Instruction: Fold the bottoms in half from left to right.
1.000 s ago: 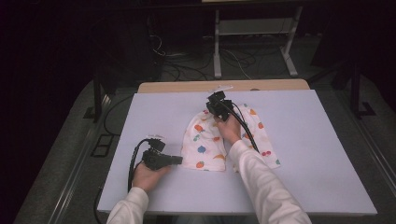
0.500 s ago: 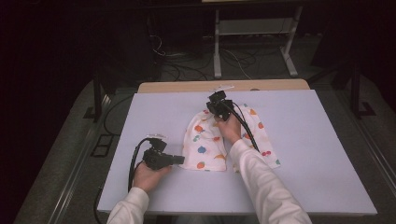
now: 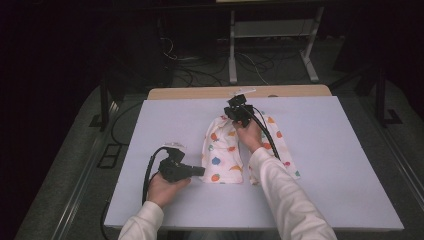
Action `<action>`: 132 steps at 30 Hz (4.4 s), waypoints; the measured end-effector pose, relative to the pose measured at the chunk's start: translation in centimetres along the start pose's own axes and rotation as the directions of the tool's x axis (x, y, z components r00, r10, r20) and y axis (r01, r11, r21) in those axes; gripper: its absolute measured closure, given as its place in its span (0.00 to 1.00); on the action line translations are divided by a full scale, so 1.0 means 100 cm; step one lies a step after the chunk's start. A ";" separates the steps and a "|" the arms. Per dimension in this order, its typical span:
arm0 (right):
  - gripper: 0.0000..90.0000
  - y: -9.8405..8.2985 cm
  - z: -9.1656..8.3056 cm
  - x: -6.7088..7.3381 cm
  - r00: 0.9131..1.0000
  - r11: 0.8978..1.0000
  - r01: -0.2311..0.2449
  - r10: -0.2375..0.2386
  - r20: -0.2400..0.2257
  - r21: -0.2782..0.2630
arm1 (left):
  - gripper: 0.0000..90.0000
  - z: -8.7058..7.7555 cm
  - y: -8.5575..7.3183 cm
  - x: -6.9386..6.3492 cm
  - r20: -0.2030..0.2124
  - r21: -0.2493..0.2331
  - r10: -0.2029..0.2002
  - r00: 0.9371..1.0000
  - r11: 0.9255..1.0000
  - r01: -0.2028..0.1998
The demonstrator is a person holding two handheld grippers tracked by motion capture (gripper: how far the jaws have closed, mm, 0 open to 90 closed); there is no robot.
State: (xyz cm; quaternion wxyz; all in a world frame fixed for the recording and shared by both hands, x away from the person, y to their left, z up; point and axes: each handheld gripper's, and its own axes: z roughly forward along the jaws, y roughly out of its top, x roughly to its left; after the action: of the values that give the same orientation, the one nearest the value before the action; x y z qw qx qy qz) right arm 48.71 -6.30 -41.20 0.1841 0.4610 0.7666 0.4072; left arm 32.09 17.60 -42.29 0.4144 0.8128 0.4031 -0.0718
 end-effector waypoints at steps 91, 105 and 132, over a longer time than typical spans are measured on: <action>0.96 -0.023 -0.030 -0.120 0.986 0.991 -0.133 0.133 -0.096 0.006 | 0.99 0.118 0.076 -0.095 0.168 0.044 0.139 0.976 0.988 -0.149; 0.96 -0.029 -0.025 -0.131 0.990 0.992 -0.125 0.127 -0.064 0.034 | 0.99 0.138 0.083 -0.101 0.194 0.033 0.131 0.972 0.990 -0.140; 0.37 -0.035 -0.054 -0.140 0.990 0.993 -0.101 0.106 -0.096 0.055 | 0.99 0.181 0.094 -0.116 0.238 0.012 0.086 0.967 0.996 -0.091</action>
State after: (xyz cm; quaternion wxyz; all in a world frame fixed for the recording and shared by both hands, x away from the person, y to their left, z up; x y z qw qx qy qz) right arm 50.32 -21.59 -42.04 0.1129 0.4841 0.7596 0.4193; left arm 35.04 -5.73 -42.94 0.4532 0.8202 0.3130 -0.1545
